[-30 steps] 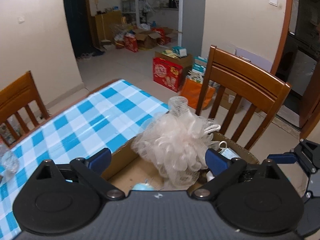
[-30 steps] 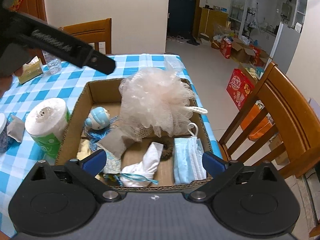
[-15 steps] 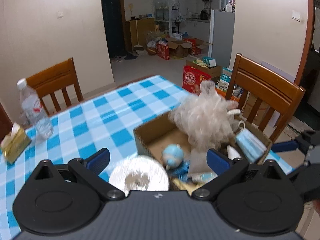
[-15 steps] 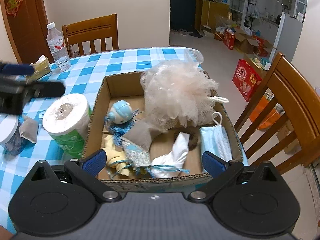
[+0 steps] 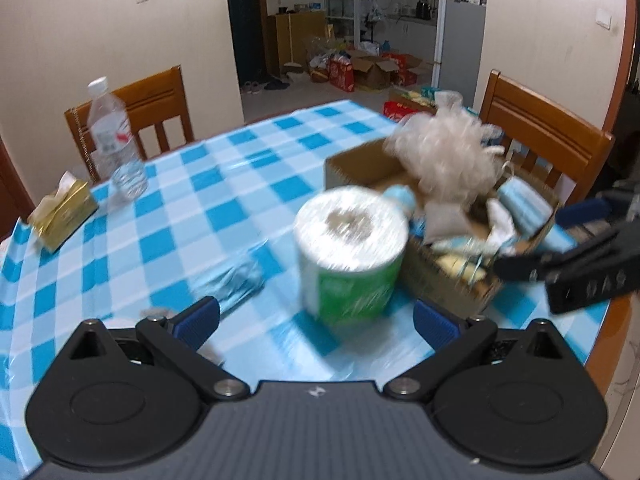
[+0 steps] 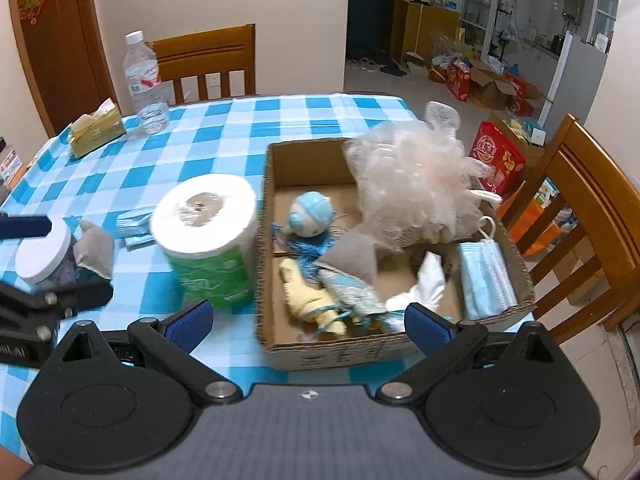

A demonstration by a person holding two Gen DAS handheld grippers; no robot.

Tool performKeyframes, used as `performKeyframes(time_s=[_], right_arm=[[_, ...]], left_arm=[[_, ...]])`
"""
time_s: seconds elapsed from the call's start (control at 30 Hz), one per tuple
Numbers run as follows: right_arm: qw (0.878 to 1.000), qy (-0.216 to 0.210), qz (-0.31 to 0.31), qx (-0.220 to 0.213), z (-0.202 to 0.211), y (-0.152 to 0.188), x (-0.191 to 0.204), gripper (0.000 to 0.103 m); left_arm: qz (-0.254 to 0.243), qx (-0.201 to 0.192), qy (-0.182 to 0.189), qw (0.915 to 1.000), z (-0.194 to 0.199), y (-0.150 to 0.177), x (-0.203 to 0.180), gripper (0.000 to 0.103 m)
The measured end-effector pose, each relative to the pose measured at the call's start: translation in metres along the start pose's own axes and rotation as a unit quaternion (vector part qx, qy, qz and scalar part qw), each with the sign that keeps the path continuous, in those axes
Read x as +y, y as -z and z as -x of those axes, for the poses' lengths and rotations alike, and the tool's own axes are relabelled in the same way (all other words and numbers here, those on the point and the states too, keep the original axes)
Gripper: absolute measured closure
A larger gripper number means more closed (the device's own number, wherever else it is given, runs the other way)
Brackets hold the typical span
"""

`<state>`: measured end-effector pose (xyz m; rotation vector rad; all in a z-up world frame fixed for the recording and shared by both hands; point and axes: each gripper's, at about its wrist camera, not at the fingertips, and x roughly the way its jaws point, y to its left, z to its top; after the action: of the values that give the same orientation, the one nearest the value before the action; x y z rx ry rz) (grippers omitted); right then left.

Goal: Organize soft objects
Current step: 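Open both tools and withdraw them from the box over the table, then move the left tool to the second brown paper pouch beside the jar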

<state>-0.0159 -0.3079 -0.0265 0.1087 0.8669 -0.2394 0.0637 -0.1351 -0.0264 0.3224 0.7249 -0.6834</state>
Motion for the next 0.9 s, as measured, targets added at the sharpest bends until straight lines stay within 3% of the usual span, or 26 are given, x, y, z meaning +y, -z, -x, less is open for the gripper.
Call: performKeyframes(time_s=[0.5,0.9], right_arm=[[0.998,-0.021,0.055,0.013,-0.001,-0.012,0.084,0.0],[0.981,-0.104,0.166,0.001,-0.024,-0.045,0.103,0.0]], left_arm=[[0.004,0.035,-0.027,0.999,0.013,0.055,0.065,0.001],[0.039,0.056,-0.054,0.9962,0.006,0.051,0.081,0.001]])
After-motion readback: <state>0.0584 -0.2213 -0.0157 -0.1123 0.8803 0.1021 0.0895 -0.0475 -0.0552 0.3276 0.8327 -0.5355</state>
